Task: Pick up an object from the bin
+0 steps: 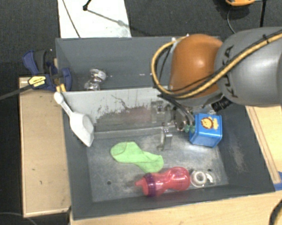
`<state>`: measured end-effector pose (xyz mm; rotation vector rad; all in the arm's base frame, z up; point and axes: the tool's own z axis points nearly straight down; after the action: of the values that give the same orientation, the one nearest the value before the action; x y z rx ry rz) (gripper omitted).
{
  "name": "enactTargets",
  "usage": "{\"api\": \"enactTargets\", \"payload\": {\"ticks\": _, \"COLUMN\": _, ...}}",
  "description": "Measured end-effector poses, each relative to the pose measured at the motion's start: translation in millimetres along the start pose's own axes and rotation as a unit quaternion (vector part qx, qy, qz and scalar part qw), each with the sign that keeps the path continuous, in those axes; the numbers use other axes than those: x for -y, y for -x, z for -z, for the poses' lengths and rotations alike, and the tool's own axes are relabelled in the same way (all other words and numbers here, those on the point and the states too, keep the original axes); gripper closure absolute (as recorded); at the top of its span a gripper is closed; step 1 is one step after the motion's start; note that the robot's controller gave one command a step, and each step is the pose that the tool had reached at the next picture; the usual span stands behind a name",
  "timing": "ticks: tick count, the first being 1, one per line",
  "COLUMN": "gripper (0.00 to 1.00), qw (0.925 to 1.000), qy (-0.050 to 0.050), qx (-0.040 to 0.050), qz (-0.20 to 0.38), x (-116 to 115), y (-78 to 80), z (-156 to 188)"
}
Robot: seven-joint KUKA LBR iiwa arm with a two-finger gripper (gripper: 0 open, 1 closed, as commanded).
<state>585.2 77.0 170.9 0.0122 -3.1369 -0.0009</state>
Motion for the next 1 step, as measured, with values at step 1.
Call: {"api": "enactTargets", "payload": {"ticks": 1, "gripper": 0.00, "qw": 1.0000, "qy": 0.000, "qx": 0.0039, "qz": -0.001, "x": 0.4, "y": 1.4, "z": 5.0}}
